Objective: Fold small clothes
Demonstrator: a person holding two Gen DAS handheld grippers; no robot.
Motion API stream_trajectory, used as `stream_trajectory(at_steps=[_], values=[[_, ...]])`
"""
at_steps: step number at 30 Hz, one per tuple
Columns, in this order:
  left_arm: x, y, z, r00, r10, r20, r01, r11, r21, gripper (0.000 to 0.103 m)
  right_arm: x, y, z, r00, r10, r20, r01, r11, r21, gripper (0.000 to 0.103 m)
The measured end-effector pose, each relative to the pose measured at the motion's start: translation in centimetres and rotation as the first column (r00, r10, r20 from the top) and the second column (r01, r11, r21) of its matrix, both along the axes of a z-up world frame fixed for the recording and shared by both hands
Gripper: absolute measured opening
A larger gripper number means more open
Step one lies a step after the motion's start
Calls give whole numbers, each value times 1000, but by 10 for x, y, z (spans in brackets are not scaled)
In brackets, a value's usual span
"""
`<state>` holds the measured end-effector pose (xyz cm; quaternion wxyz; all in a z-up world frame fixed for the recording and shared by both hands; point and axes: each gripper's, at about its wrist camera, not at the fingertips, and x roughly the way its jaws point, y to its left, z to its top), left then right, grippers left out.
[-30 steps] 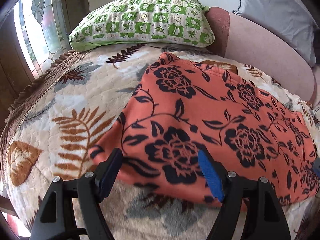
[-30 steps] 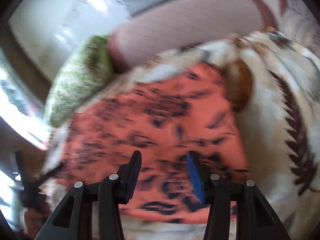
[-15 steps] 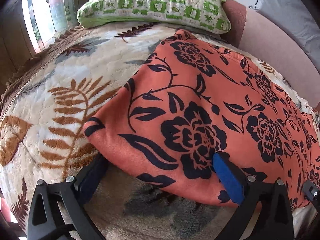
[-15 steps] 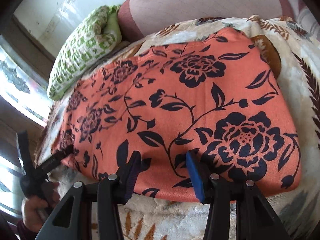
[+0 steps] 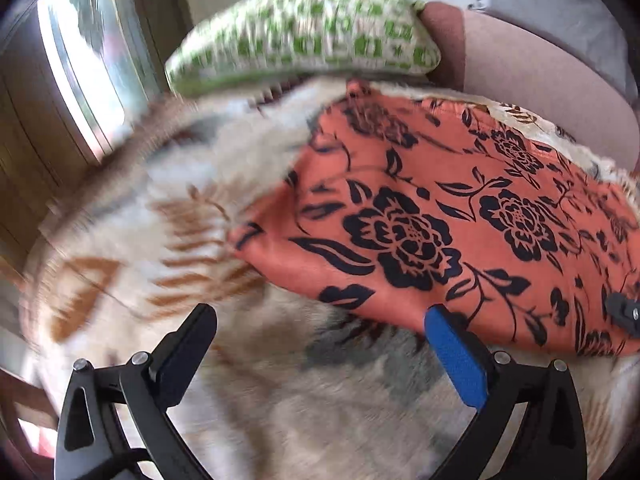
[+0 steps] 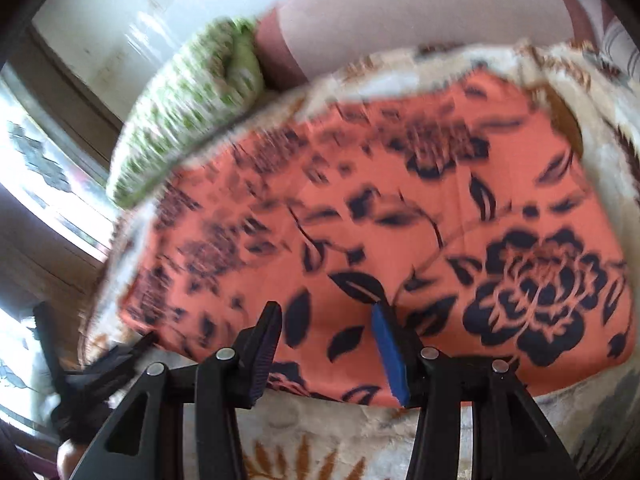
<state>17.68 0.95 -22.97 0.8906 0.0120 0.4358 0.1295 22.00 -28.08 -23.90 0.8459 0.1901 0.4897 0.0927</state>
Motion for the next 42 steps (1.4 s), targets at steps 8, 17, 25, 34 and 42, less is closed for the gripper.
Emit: stream_trajectory(at_steps=[8, 17, 25, 34, 42], values=[[-8, 1, 10, 999, -15, 44, 16, 1000, -21, 103, -14, -2, 24, 996, -7, 83, 3, 999, 42, 51], [3, -2, 15, 996, -30, 83, 32, 999, -19, 103, -18, 2, 34, 990, -55, 128, 69, 992, -106, 51], [31, -19, 8, 996, -67, 58, 67, 998, -8, 103, 3, -8, 6, 999, -52, 8, 53, 995, -79, 51], [9, -13, 12, 990, -135, 43, 142, 927, -348, 103, 6, -11, 4, 999, -40, -12, 39, 998, -44, 51], [10, 16, -8, 999, -46, 0, 40, 875, -483, 103, 4, -12, 5, 998, -67, -12, 67, 997, -24, 52]])
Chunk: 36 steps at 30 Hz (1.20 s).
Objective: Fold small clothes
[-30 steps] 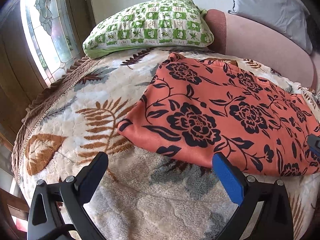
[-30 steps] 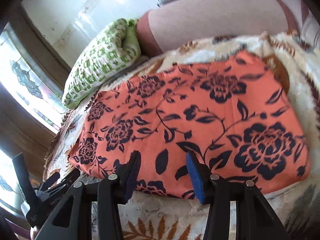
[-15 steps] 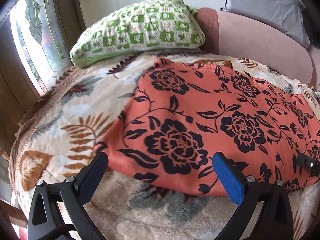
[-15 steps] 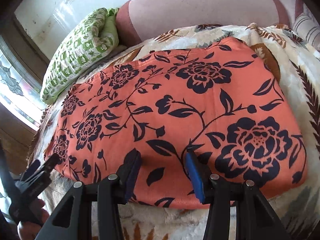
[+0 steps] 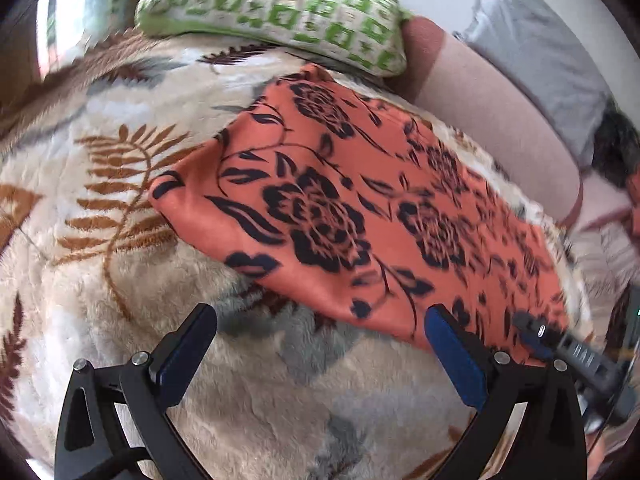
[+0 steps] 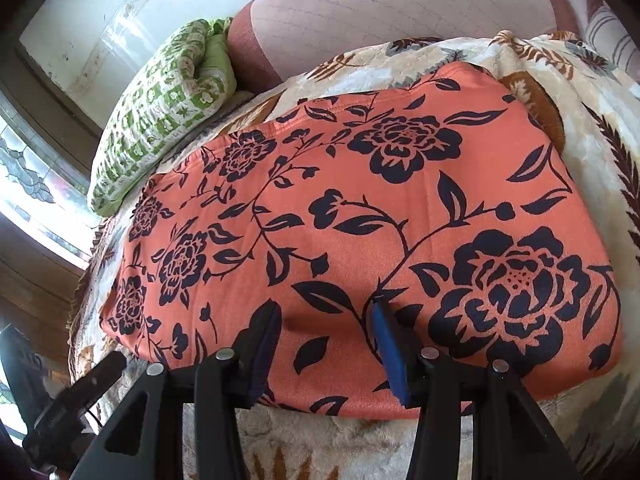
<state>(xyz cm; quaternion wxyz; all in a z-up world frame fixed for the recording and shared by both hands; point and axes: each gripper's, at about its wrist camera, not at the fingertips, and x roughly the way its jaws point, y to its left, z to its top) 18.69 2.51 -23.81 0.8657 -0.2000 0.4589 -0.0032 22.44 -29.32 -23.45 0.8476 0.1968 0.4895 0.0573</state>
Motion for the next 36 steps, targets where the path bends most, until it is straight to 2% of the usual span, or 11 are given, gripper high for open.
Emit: stream_trajectory(at_steps=[4, 8, 14, 19, 22, 24, 27, 29, 32, 35, 36], values=[[17, 12, -7, 999, 30, 13, -28, 995, -92, 100, -1, 0, 1, 1000, -10, 9, 10, 1000, 4, 52], [33, 16, -14, 999, 40, 14, -38, 992, -118, 66, -2, -6, 2, 999, -27, 22, 26, 998, 50, 52], [37, 21, -16, 992, 109, 68, -99, 986, -133, 36, 2, 0, 5, 999, 6, 48, -8, 999, 42, 50], [38, 11, -14, 992, 90, 92, -87, 995, -39, 36, 6, -2, 1, 999, 3, 46, -5, 999, 40, 46], [41, 13, -16, 992, 99, 81, -94, 994, -61, 52, 6, 0, 0, 999, 14, 38, -14, 1000, 16, 44], [43, 13, -18, 991, 101, 87, -95, 993, -67, 53, 7, 2, 0, 999, 23, 37, -23, 1000, -3, 44], [42, 10, -17, 989, 94, 111, -92, 995, -28, 36, 7, 3, 2, 999, 28, 44, -28, 1000, -7, 33], [42, 11, -16, 988, 80, 131, -76, 997, -32, 27, 1, 0, 18, 992, 18, 129, -21, 1000, 22, 13], [40, 7, -11, 985, 56, 163, -55, 998, -6, 22, -7, 4, 39, 971, 35, 238, -29, 999, -29, 13], [37, -3, 0, 977, 15, 211, -28, 998, 62, 21, -5, 6, 36, 975, 46, 217, -41, 999, -27, 13], [35, -7, 4, 973, -5, 230, -17, 996, 92, 21, 1, 7, 21, 988, 51, 143, -51, 999, -5, 13]])
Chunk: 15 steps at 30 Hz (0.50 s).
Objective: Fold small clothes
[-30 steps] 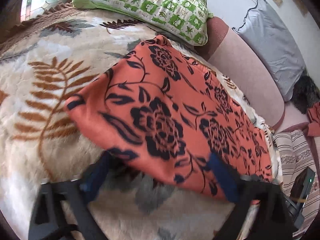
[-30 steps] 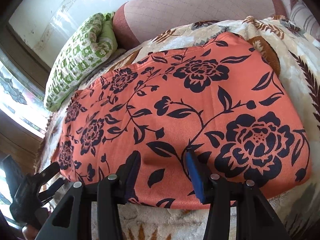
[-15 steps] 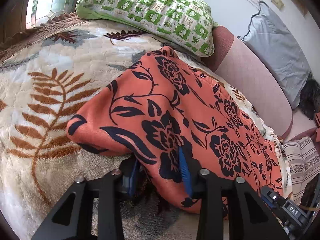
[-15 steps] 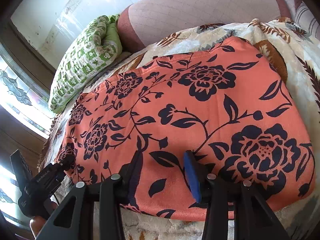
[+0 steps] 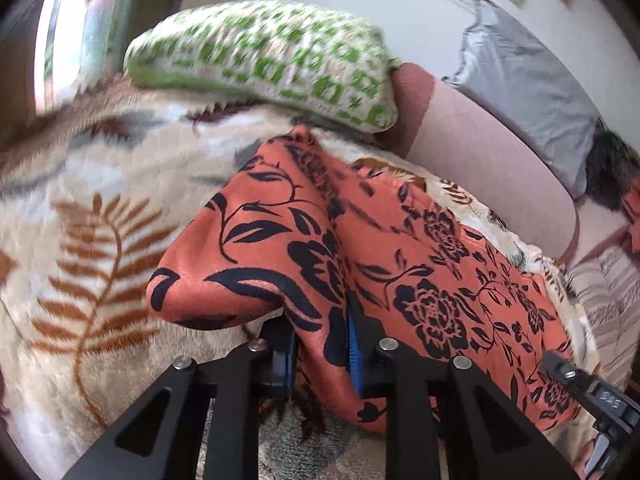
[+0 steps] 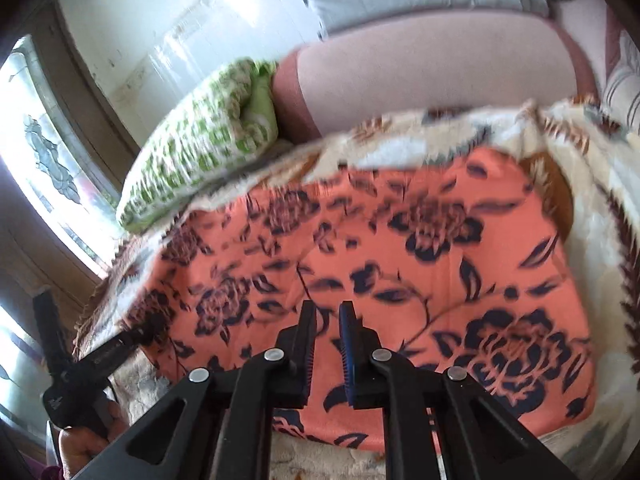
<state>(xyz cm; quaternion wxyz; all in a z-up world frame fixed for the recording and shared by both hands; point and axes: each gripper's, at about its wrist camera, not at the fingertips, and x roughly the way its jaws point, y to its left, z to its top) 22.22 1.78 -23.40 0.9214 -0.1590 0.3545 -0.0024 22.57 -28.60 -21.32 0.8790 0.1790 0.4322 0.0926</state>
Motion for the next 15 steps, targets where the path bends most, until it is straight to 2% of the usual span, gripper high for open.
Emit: stream_trajectory(at_steps=[2, 3, 8, 10, 15], values=[[-1, -6, 6, 1000, -17, 24, 17, 999, 33, 20, 10, 3, -23, 992, 29, -122, -27, 999, 17, 13], [-3, -9, 9, 999, -30, 37, 28, 998, 49, 20, 11, 4, -28, 990, 28, -141, -26, 1000, 16, 14], [-8, -20, 25, 994, -76, 82, 67, 992, 107, 19, 13, -2, -28, 989, 23, -148, -15, 998, 58, 13], [-13, -29, 34, 989, -100, 105, 84, 986, 145, 18, 14, -15, -23, 989, 13, -146, 6, 992, 127, 13], [-26, -66, 59, 965, -200, 172, 156, 958, 240, 8, 13, -38, -15, 992, -32, -125, 53, 985, 166, 13]])
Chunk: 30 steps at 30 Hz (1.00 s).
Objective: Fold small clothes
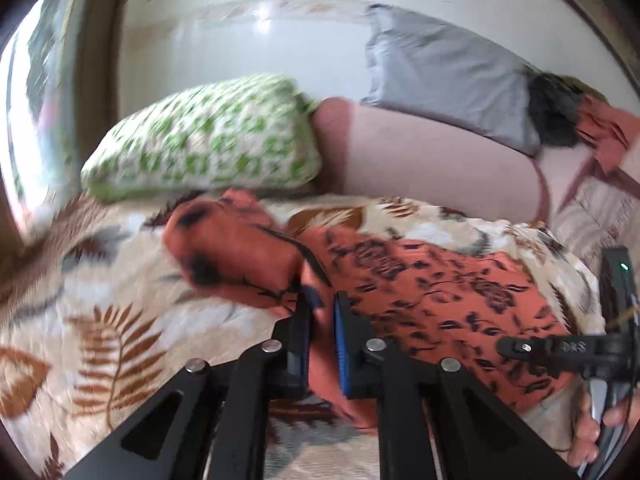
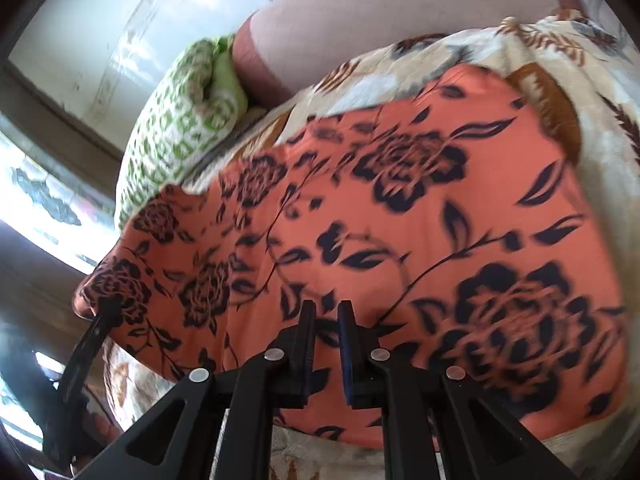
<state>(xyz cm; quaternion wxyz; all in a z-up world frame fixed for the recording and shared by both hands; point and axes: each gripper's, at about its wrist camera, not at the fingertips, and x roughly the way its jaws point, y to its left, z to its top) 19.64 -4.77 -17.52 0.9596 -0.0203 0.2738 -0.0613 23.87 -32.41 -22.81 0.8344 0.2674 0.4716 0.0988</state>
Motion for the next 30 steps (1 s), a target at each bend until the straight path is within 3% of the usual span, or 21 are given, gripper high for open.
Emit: stream_trajectory(at_steps=[3, 7, 9, 10, 11, 13, 17, 20, 24, 26, 30], values=[[-4, -40, 13, 993, -111, 30, 109, 993, 37, 3, -3, -22, 4, 999, -38, -4, 38, 998, 56, 13], [-8, -100, 20, 979, -197, 52, 186, 969, 165, 3, -8, -45, 6, 997, -72, 5, 72, 994, 76, 13], [-10, -104, 19, 982, -189, 24, 184, 975, 128, 4, -7, -65, 8, 995, -100, 3, 99, 990, 104, 14], [-11, -104, 17, 985, -173, 9, 171, 979, 109, 10, -7, -65, 8, 995, -100, 3, 99, 990, 104, 16], [-12, -100, 13, 988, -152, -13, 153, 984, 92, 33, -8, -71, 8, 995, -101, -2, 101, 988, 119, 16], [-16, -81, 2, 994, -85, -62, 87, 995, 42, 62, -5, -77, 10, 996, -92, -9, 92, 983, 159, 16], [-28, -24, -17, 989, 77, -128, -81, 996, -27, 64, -4, -64, 13, 999, -38, -4, 38, 986, 164, 16], [-30, 31, -28, 958, 200, -205, -228, 966, -125, 71, -8, -55, 13, 1000, -13, -7, 14, 987, 159, 16], [-35, 96, -39, 911, 300, -283, -377, 884, -276, 73, -11, -50, 6, 1000, 7, -29, 0, 976, 216, 16], [-34, 115, -44, 900, 308, -307, -405, 851, -333, 80, -12, -50, 2, 999, 17, -38, -6, 962, 272, 16], [-19, 138, -65, 869, 261, -421, -451, 768, -455, 81, -24, -41, -8, 996, 55, -66, -24, 916, 401, 17]])
